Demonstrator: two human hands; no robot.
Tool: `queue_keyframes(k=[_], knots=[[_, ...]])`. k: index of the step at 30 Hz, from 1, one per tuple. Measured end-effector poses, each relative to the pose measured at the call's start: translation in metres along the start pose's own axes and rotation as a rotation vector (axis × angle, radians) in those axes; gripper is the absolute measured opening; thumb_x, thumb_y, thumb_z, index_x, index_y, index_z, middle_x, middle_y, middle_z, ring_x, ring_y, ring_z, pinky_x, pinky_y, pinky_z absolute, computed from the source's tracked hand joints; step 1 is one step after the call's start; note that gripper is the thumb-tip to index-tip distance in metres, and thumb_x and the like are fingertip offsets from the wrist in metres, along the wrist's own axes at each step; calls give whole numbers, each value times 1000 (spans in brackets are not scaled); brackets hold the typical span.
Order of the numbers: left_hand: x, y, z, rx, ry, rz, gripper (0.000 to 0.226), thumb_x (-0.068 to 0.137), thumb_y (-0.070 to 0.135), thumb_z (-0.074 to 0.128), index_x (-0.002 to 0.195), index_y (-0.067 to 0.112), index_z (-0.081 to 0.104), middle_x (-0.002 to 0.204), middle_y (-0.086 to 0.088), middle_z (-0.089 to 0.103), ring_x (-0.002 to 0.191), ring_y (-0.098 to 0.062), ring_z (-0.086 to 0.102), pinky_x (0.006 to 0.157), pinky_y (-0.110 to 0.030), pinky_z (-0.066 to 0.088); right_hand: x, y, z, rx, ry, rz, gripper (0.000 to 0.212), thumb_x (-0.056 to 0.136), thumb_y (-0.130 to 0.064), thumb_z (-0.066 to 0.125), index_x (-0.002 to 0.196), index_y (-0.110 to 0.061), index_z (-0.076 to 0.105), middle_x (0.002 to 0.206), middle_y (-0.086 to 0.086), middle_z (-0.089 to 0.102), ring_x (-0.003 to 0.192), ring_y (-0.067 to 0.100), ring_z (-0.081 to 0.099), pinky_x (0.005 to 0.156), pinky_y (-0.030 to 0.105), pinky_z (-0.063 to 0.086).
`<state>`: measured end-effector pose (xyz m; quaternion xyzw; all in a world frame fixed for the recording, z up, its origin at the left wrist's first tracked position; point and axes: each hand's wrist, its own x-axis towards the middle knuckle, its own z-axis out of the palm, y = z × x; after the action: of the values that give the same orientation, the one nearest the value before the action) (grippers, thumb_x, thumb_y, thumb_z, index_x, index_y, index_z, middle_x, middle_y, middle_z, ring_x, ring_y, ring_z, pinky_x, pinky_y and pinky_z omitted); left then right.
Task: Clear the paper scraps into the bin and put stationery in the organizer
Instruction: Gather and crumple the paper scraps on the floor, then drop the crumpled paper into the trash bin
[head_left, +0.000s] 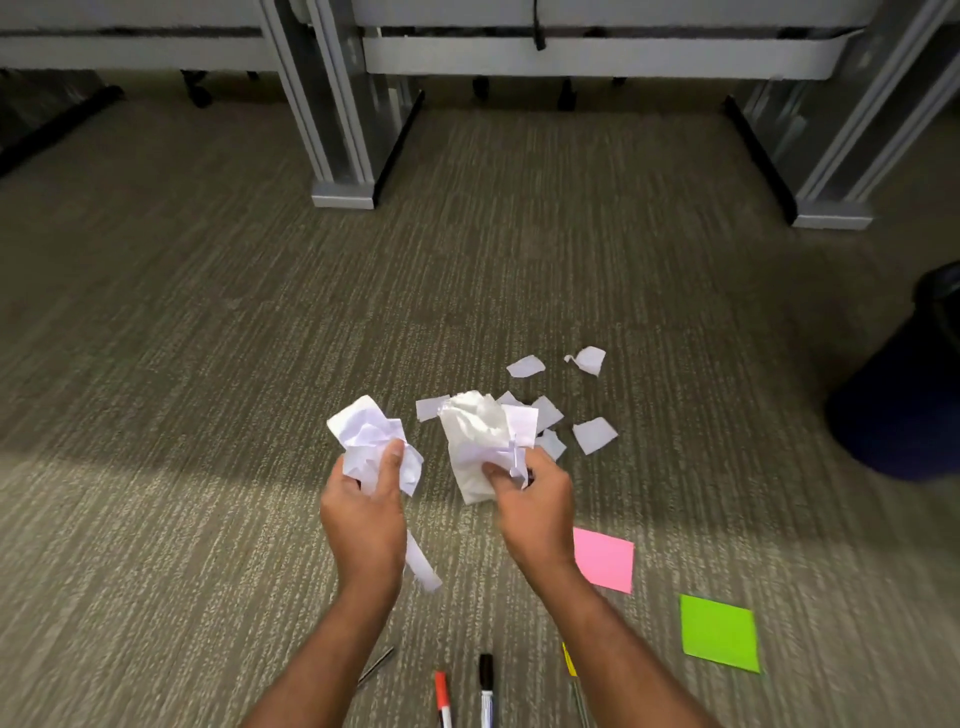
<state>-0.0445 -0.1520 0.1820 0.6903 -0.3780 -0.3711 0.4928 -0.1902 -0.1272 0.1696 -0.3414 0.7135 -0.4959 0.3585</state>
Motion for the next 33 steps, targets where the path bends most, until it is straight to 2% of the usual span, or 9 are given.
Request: queue_keyframes(k=[5, 9, 11, 18, 22, 25, 27, 30, 33], knots=[[-41, 114, -10, -38, -98, 94, 20, 86, 44, 73, 90, 25, 68, 65, 4, 70, 51, 1, 59, 45, -13, 44, -35, -114, -57, 37, 65, -31, 10, 87, -14, 71, 97, -16, 73, 94, -2, 71, 79, 10, 65, 56, 8, 44], [-79, 213, -23, -58, -189, 137, 21, 89, 46, 70, 97, 26, 69, 76, 6, 73, 61, 0, 64, 52, -14, 49, -65, -209, -105, 72, 135, -33, 6, 84, -12, 72, 87, -18, 72, 88, 0, 71, 79, 19, 65, 68, 32, 52], [-99, 262, -28, -58, -239, 158, 20, 91, 46, 67, 99, 28, 69, 81, 11, 74, 66, 0, 67, 55, -13, 49, -81, -254, -131, 79, 166, -27, 5, 83, -12, 72, 85, -17, 72, 85, 2, 71, 77, 22, 65, 69, 35, 52], [-173, 386, -3, 11, -460, 224, 20, 98, 42, 56, 105, 25, 66, 82, 11, 74, 74, -3, 69, 65, -31, 53, -104, -359, -240, 102, 312, -11, 8, 82, -13, 74, 77, -18, 71, 76, 1, 69, 64, 9, 60, 60, 27, 49], [-217, 423, 53, 97, -545, 295, 23, 100, 42, 51, 105, 23, 62, 87, 11, 71, 83, -7, 68, 75, -39, 55, -84, -373, -317, 61, 428, 14, 16, 82, -12, 73, 69, -13, 63, 69, 4, 64, 59, 10, 52, 57, 29, 44], [-250, 434, 116, 151, -593, 345, 29, 102, 43, 45, 103, 18, 58, 88, 5, 68, 87, -18, 67, 75, -38, 51, -51, -366, -380, 33, 524, 33, 31, 81, -12, 73, 59, -14, 52, 59, 0, 56, 51, 5, 44, 51, 23, 38], [-267, 429, 169, 189, -615, 340, 31, 102, 45, 42, 107, 17, 56, 95, 2, 68, 93, -22, 66, 76, -37, 49, -18, -349, -421, 15, 560, 68, 26, 82, -14, 73, 62, -11, 56, 60, -1, 60, 50, 4, 48, 49, 20, 39], [-292, 410, 260, 249, -621, 330, 31, 102, 48, 39, 107, 22, 55, 96, 10, 65, 91, -13, 64, 70, -27, 44, 44, -306, -482, 5, 560, 97, 20, 82, -12, 74, 66, -14, 61, 65, -2, 65, 57, 6, 57, 51, 20, 43], [-316, 384, 357, 291, -636, 286, 30, 102, 49, 39, 104, 23, 54, 92, 12, 64, 81, -3, 60, 61, -11, 37, 106, -254, -539, -79, 556, 118, 34, 82, -14, 74, 59, -24, 51, 68, 2, 62, 61, 18, 55, 55, 29, 41]])
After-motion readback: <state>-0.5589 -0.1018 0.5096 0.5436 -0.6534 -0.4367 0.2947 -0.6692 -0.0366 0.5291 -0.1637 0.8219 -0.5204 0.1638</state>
